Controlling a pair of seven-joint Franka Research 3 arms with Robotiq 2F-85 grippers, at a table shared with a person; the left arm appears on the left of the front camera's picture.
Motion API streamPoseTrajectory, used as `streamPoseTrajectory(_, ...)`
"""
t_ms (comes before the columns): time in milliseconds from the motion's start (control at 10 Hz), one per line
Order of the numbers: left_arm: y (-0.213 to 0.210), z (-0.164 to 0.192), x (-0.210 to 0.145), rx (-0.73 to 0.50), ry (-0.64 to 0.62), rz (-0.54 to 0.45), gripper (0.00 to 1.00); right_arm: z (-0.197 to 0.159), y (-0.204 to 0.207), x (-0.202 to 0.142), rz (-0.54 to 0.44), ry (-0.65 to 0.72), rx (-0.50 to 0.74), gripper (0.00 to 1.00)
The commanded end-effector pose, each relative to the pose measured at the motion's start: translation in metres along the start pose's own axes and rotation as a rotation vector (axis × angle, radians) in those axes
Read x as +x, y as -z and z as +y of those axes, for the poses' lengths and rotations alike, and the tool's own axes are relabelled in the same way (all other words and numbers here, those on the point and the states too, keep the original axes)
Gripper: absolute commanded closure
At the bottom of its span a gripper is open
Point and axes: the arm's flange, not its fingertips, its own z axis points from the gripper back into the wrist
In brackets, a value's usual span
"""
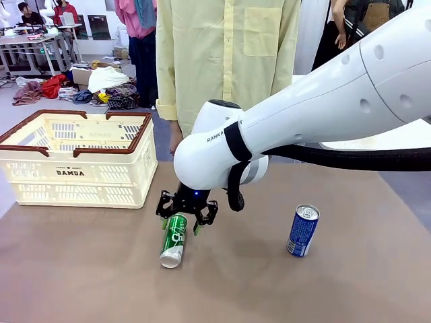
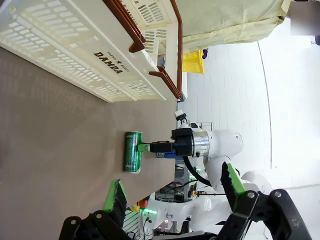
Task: Place the drinks into the Shopping basket.
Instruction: Pick up one drink and place it into the Shopping basket.
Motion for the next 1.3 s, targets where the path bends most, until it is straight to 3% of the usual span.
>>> streamPoseTrajectory(0,-0.003,0.001,-0.002,-0.001,0.018,0.012,0.0,0.007,-0.003,0.005,-0.024,0.027,-0.025,0.0)
streamPoseTrajectory(400,-0.003,0.001,-0.002,-0.001,0.018,0.012,0.0,-0.006,-0.024,0.003,-0.03,0.023,-0.023,0.0)
streamPoseTrajectory(600,-0.003,0.001,-0.002,-0.001,0.018,0.012,0.0,-0.055,-0.111,-0.009,0.008,0.016,0.033,0.0)
streamPoseTrajectory(700,-0.003,0.001,-0.002,-0.001,0.018,0.012,0.0,-0.09,-0.168,-0.021,0.045,0.032,0.015,0.0)
streamPoseTrajectory(900,-0.003,0.001,-0.002,-0.001,0.018,0.012,0.0,-0.183,-0.271,-0.051,0.098,0.076,0.119,0.0)
streamPoseTrajectory(1000,-0.003,0.001,-0.002,-0.001,0.018,0.012,0.0,-0.245,-0.311,-0.075,0.118,0.053,0.248,0.0)
streamPoseTrajectory(1200,-0.003,0.001,-0.002,-0.001,0.018,0.012,0.0,-0.368,-0.348,-0.109,0.103,0.143,0.526,0.0)
